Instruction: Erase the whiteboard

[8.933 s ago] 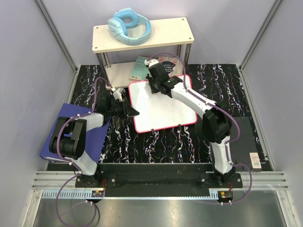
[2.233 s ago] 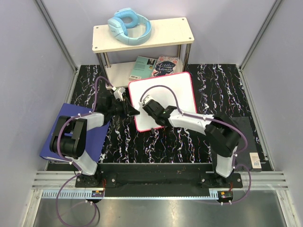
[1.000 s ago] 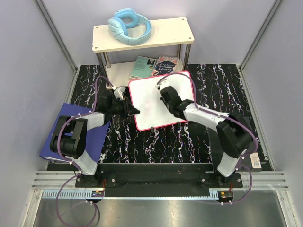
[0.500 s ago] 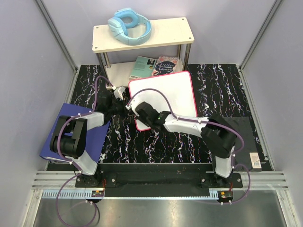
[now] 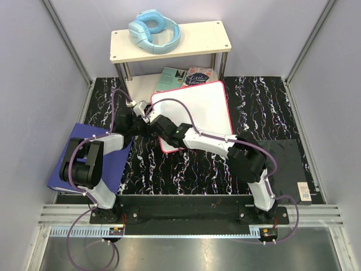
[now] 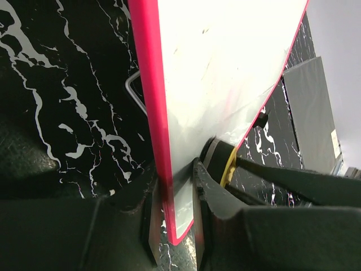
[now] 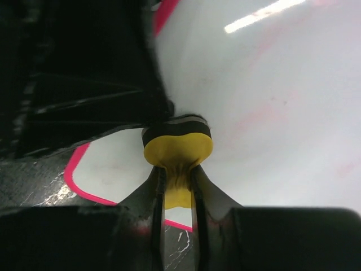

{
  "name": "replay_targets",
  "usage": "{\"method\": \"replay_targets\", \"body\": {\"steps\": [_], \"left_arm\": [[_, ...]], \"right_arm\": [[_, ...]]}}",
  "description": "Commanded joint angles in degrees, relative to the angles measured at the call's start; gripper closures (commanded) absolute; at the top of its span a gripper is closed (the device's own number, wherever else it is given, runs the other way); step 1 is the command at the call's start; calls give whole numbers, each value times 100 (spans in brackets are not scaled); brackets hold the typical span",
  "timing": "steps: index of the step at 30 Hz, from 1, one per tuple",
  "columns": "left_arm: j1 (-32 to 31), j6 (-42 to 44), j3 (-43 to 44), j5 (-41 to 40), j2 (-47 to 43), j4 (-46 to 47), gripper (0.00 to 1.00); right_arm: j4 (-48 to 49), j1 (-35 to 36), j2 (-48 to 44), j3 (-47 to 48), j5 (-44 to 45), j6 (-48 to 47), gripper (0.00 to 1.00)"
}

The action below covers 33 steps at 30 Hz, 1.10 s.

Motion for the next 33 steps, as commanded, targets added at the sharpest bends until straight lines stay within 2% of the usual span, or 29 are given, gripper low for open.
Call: {"method": "replay_targets", "body": {"steps": [1, 7, 11, 16, 21, 26, 29, 33], "left_arm": [[-94, 315, -57, 70, 66, -442, 100], [-129, 332, -66, 53, 75, -450, 100], [-138, 341, -48, 44, 84, -459, 100], [-164, 376, -48, 27, 84, -494, 100], [-217, 411, -31, 9, 119, -530, 100], [-226, 438, -13, -9, 93, -582, 100], [-235, 438, -13, -17, 67, -591, 100], [-226, 438, -13, -18, 66, -591, 100]], "right_arm": [[448, -689, 25, 270, 916, 304, 100], [466, -751, -37, 375, 758, 497, 100], [527, -795, 33, 594, 337, 708, 100], [396, -786, 437, 1499, 283, 717, 100], [308, -804, 884, 2613, 677, 480, 100], [-368, -822, 1263, 3433, 530, 558, 100], [-598, -813, 1185, 3110, 292, 734, 100], [-493, -708, 650, 1637, -208, 779, 100]]}}
